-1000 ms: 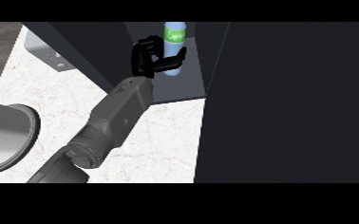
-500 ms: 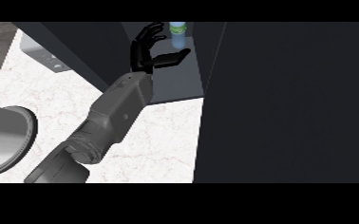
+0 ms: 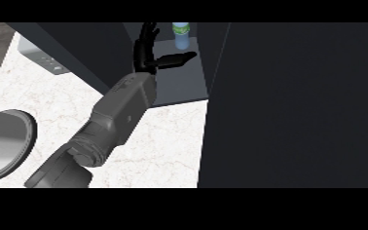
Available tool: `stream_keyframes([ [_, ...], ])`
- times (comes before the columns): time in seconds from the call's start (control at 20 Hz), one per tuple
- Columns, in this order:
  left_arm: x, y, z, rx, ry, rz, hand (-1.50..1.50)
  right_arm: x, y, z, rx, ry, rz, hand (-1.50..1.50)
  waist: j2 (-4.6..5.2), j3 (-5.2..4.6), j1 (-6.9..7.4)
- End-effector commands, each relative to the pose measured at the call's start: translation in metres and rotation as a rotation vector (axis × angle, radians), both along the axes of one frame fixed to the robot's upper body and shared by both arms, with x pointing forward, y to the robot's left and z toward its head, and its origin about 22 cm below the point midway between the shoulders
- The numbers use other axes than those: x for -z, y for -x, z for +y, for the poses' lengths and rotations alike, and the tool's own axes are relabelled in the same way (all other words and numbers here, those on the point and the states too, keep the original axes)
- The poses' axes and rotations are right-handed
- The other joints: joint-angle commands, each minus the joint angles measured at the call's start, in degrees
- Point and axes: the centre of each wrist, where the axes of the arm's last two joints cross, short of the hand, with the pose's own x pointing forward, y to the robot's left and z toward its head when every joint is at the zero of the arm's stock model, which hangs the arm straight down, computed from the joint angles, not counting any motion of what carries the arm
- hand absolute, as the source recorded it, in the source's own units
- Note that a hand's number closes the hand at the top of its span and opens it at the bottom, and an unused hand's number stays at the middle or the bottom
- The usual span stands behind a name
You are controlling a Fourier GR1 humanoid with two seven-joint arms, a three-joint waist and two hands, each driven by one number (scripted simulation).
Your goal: Pick up the bottled water, place it into the cabinet and close the cabinet
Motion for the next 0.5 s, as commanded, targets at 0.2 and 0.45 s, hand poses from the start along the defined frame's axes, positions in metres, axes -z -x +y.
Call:
stream_keyframes([
  [0.2,-0.016,-0.006,-0.01,0.087,-0.062,-0.051,-1.5,-0.005,-0.003,-0.005,-0.008,0.006,0.001,-1.5,-0.2,-0.01,0.01],
  [0.45,-0.022,-0.009,-0.011,0.177,-0.095,-0.14,-1.5,-0.002,0.002,0.006,-0.027,0.011,0.012,-1.5,-0.8,-0.01,1.13],
])
